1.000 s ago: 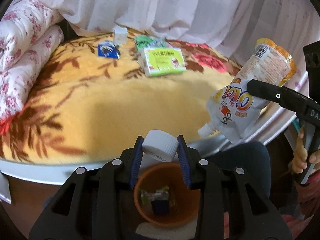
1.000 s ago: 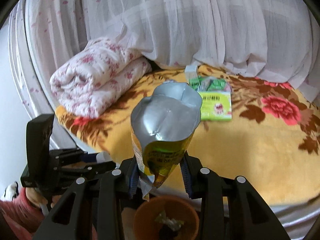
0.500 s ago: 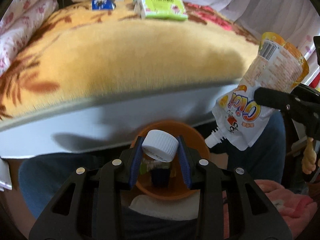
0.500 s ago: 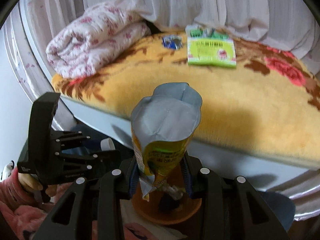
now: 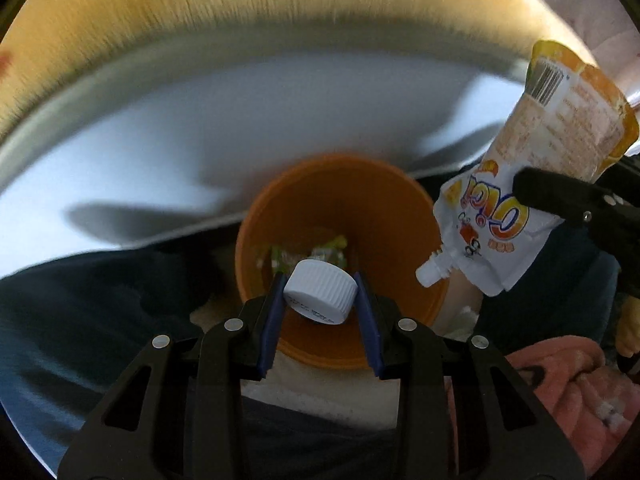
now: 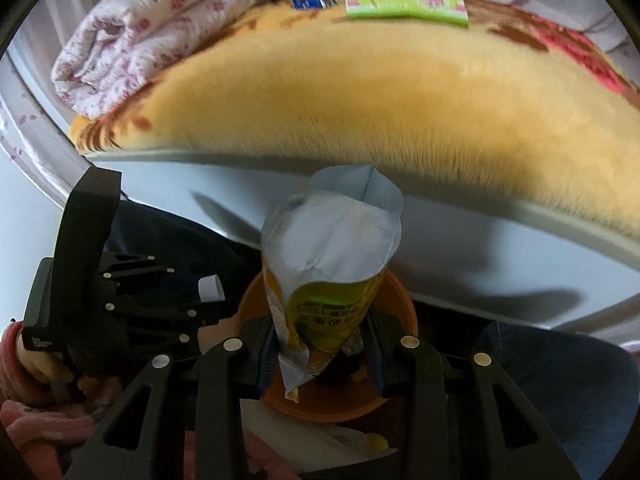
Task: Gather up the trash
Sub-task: 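Lower cap and silver pouch into the orange bin and open both tools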
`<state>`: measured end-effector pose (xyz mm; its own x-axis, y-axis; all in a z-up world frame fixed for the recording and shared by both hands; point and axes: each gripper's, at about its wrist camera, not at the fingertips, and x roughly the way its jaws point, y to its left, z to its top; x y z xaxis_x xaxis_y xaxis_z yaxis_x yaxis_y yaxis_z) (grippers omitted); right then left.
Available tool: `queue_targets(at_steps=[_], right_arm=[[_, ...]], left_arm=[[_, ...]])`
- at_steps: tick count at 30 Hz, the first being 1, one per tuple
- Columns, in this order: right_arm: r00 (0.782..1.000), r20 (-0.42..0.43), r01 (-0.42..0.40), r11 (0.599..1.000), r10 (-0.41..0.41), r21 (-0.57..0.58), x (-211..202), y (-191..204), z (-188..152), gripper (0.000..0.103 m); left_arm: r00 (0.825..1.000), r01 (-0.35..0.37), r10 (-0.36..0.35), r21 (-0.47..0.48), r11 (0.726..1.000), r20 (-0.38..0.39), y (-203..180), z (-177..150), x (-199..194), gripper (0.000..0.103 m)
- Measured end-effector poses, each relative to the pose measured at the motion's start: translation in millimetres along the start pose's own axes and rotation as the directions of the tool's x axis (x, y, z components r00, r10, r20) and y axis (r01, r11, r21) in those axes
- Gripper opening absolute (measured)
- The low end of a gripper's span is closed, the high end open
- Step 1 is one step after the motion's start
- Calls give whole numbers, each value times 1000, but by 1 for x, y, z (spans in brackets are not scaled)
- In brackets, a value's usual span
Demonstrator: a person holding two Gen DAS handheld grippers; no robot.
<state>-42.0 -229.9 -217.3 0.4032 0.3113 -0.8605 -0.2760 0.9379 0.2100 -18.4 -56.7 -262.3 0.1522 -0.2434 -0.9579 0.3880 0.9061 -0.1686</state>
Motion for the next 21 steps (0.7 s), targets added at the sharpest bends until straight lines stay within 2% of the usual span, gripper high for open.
queue_targets(at_steps=[5,9,11,12,13,14,21], right_arm=[[998,-66,15,1000,-14,17,31,-5,-5,37],[994,-110,10,999,-6,32,48,-8,-8,40],[993,-119,7,999,-3,34,51,-8,-8,55],[994,-112,17,999,-13,34,50,-8,-8,67],[994,-106,25,999,-21,34,49,-8,-8,70],[995,-99,32,999,-29,34,47,-8,-8,70],[997,-64,43,998,-40,48,32,-10,-3,81]], left_arm=[[994,0,-4,-32,999,-111,3,3,31,34],[985,2,-13,-64,998,-171,8,0,44,35],[984,-6,-5,-64,998,-176,7,0,44,44],[985,-12,0,-63,998,-175,6,0,44,59],[985,-30,18,-63,998,-172,7,0,44,75],[986,-48,37,-63,997,-165,7,0,41,79],[988,-67,56,-77,995,-143,13,1,35,81]])
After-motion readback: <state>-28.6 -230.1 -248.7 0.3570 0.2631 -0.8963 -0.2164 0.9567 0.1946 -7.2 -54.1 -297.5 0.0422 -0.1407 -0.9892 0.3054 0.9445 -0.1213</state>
